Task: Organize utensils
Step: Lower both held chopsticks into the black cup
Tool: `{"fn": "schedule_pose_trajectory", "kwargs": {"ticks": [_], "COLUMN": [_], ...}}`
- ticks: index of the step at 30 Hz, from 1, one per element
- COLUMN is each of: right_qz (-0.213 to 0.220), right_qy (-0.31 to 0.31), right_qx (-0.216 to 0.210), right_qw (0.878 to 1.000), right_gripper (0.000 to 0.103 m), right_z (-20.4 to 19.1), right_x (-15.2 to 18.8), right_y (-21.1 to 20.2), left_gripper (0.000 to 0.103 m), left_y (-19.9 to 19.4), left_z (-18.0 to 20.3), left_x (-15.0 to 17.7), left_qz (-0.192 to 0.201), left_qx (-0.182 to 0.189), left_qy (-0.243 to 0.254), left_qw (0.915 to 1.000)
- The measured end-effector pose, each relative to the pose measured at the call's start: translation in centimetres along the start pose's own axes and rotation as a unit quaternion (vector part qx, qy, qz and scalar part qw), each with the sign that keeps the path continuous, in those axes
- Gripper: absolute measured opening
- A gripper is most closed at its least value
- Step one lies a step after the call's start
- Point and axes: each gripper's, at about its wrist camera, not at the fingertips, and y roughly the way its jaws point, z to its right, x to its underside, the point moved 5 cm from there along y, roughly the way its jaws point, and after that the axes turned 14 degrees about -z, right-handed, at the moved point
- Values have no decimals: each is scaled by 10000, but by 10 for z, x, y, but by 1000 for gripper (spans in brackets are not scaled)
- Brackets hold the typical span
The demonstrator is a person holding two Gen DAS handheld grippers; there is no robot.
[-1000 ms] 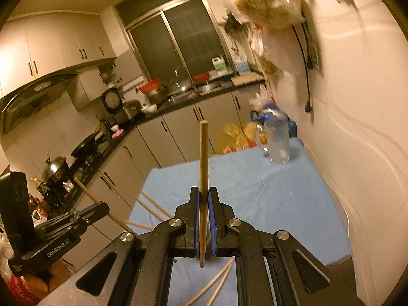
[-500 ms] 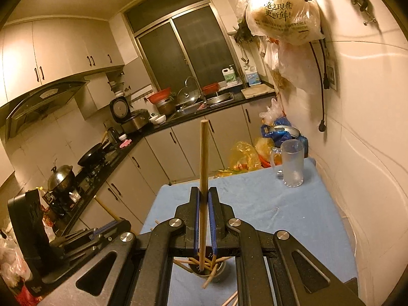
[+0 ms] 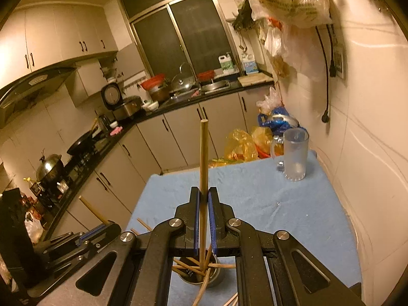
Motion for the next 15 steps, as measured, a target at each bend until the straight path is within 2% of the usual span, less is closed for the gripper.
{"fn": "schedule_pose_trajectory", "kwargs": {"ticks": [6,15], "right_qz": [-198,-265], "right_qy": [-54,-81], "right_qx": [80,125], "right_qw": [9998,9995], "right_gripper": [7,7], "right_z": [4,8], "right_x": [8,13], "right_y": [22,36], "left_gripper": [6,6], "left_y": [10,24], "left_z": [1,-2], "left_x": [2,8], "left_qz": [-48,-171], "left_qx": [-56,-102], "left_qy": [28,28], "left_qw": [10000,9998]}}
